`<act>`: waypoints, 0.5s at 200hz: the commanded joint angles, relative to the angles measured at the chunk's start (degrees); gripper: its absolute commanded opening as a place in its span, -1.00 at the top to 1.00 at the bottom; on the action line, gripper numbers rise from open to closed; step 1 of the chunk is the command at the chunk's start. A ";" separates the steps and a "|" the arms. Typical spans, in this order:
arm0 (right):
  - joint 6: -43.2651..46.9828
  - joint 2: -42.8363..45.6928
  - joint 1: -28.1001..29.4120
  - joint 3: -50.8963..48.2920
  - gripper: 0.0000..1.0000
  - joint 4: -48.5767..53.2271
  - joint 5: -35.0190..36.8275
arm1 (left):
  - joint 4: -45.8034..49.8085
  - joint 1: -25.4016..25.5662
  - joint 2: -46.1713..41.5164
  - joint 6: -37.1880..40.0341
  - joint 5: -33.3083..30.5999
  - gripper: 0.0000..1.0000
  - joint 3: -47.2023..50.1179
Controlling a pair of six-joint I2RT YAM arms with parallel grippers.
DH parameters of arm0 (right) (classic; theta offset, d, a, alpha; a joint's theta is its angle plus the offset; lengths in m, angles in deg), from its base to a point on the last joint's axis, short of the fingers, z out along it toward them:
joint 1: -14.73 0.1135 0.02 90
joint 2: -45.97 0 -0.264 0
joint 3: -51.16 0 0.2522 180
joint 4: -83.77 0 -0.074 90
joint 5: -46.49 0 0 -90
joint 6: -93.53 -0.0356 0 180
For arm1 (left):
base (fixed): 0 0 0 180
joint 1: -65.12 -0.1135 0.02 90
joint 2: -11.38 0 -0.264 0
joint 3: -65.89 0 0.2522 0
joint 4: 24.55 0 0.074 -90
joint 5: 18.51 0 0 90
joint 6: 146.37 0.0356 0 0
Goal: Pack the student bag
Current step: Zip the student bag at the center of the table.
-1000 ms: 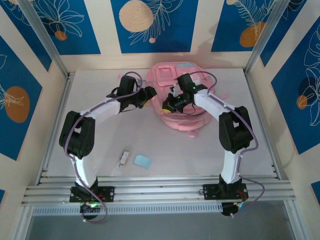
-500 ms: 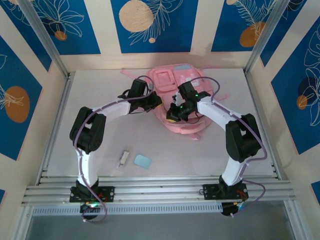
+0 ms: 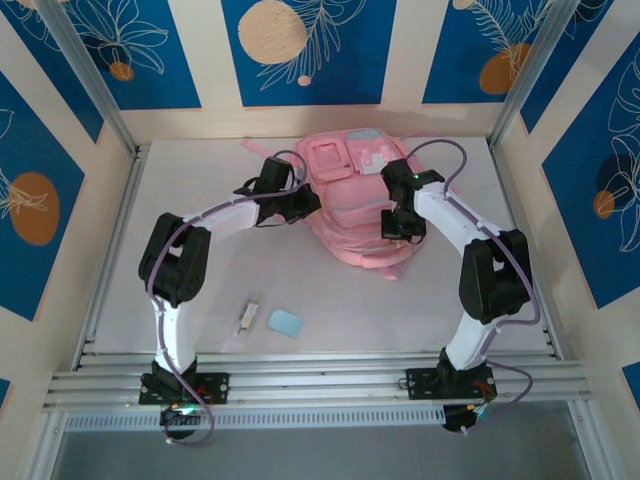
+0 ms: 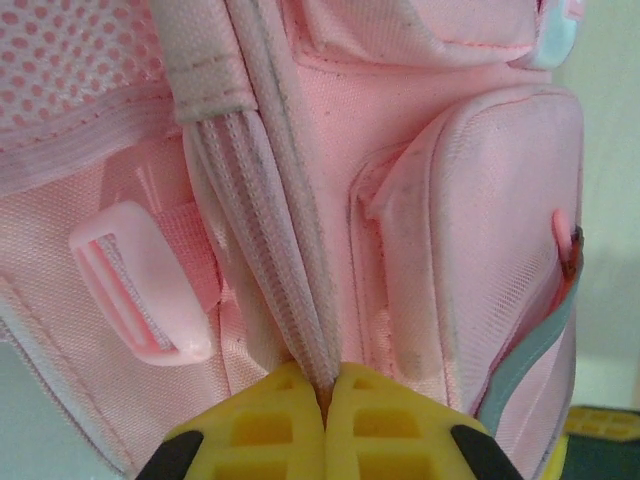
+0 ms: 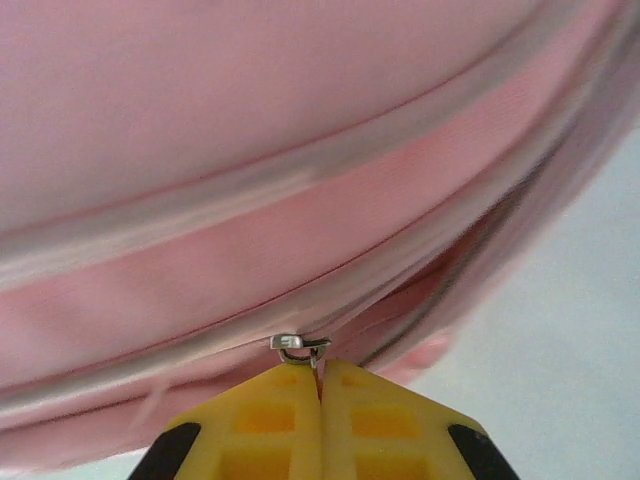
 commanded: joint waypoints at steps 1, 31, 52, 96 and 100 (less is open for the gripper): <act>2.23 -1.93 -1.94 2.84 1.00 6.27 10.11 | 0.33 -4.56 -1.42 2.74 -7.22 1.00 -3.91; 2.71 -1.60 0.13 3.61 1.00 -2.44 -10.59 | 2.61 -5.68 -0.20 3.11 -8.07 1.00 -8.01; -0.40 -2.01 1.89 3.95 1.00 -8.41 -20.83 | 5.80 -6.58 -0.75 2.98 -9.44 0.17 -10.05; -6.75 -5.35 3.10 8.70 1.00 -16.79 -32.90 | 12.40 -6.78 -5.69 4.26 -9.51 -1.00 -7.88; -7.26 -5.77 3.16 9.35 1.00 -17.37 -34.01 | 12.28 -6.79 -6.44 3.78 -9.47 -1.00 -6.80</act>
